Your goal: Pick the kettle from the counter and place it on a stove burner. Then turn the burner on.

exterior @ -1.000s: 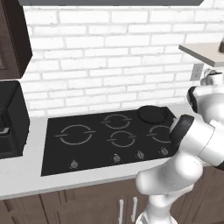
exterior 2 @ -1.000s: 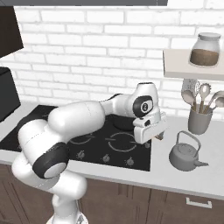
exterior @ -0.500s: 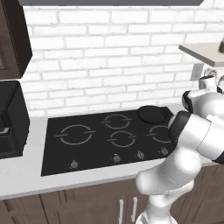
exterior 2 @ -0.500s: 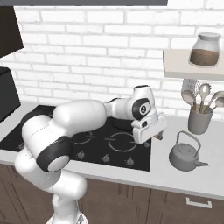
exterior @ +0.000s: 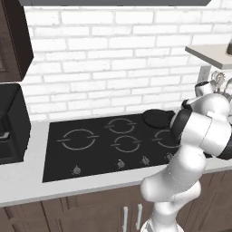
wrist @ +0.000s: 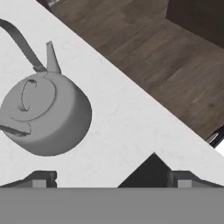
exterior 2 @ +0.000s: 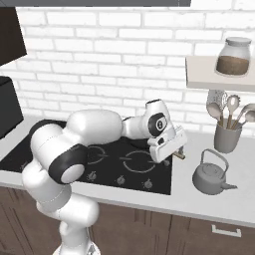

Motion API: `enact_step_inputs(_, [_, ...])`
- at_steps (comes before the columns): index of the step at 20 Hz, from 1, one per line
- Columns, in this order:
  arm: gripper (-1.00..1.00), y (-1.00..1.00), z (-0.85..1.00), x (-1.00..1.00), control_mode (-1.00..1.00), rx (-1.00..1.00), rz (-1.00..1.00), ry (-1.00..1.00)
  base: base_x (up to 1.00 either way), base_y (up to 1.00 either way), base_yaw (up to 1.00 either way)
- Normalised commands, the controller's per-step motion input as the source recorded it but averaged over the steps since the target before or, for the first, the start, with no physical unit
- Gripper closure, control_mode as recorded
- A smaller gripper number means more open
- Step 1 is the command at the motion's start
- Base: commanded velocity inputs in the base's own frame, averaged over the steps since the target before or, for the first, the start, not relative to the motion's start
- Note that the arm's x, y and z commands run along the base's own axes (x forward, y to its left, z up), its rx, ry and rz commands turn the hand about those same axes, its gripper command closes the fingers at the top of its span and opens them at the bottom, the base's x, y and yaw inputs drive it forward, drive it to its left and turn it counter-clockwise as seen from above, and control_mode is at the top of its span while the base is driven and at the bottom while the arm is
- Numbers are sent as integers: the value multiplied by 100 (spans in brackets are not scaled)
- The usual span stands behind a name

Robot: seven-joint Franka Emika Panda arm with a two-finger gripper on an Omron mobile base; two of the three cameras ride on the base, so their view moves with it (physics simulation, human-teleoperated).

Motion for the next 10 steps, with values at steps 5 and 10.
enact_step_inputs(5, [-100, -5, -2, 48, -100, -6, 0, 6, 0, 0, 0])
enact_step_inputs(10, [-100, -42, -1, 23, -100, -5, -2, 12, 0, 0, 0])
